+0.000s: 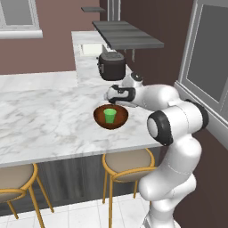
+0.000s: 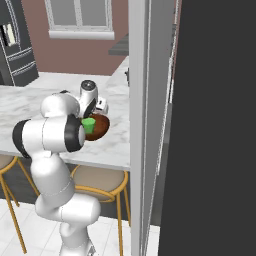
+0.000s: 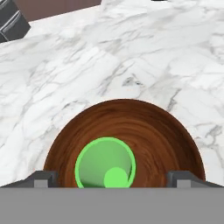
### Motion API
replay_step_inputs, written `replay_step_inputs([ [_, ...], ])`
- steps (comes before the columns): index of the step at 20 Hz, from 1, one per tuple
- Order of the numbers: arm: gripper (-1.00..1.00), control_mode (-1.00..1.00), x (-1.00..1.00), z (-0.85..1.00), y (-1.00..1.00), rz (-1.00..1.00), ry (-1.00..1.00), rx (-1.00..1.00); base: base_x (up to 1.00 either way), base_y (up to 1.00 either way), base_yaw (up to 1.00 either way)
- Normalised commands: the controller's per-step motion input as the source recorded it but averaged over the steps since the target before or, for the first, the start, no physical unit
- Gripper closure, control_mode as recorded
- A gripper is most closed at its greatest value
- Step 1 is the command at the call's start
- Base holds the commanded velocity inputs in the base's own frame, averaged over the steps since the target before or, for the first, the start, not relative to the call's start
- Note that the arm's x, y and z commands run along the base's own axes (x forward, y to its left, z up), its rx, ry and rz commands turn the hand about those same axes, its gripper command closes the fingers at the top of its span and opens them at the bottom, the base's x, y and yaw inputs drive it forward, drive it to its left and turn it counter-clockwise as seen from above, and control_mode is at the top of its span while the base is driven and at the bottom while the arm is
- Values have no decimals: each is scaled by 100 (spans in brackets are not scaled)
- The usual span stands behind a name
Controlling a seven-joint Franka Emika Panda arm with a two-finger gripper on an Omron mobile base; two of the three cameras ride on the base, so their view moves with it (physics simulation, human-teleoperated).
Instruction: Place the cup inside the bowl on the dining table and move the bowl to any counter.
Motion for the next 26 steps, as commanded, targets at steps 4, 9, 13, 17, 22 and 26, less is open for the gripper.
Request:
replay_step_inputs([
  [4, -100, -100, 0, 14, -8, 0, 9, -9, 0, 0, 0],
  [9, -100, -100, 0, 8, -11, 0, 10, -10, 0, 0, 0],
  [13, -100, -100, 0, 1, -19, 0, 10, -7, 0, 0, 0],
  [17, -100, -100, 0, 0, -27, 0, 5, -2, 0, 0, 0],
  [22, -100, -100, 0, -1, -27, 1, 0, 0, 0, 0, 0],
  [26, -100, -100, 0, -13, -25, 6, 0, 0, 0, 0, 0],
])
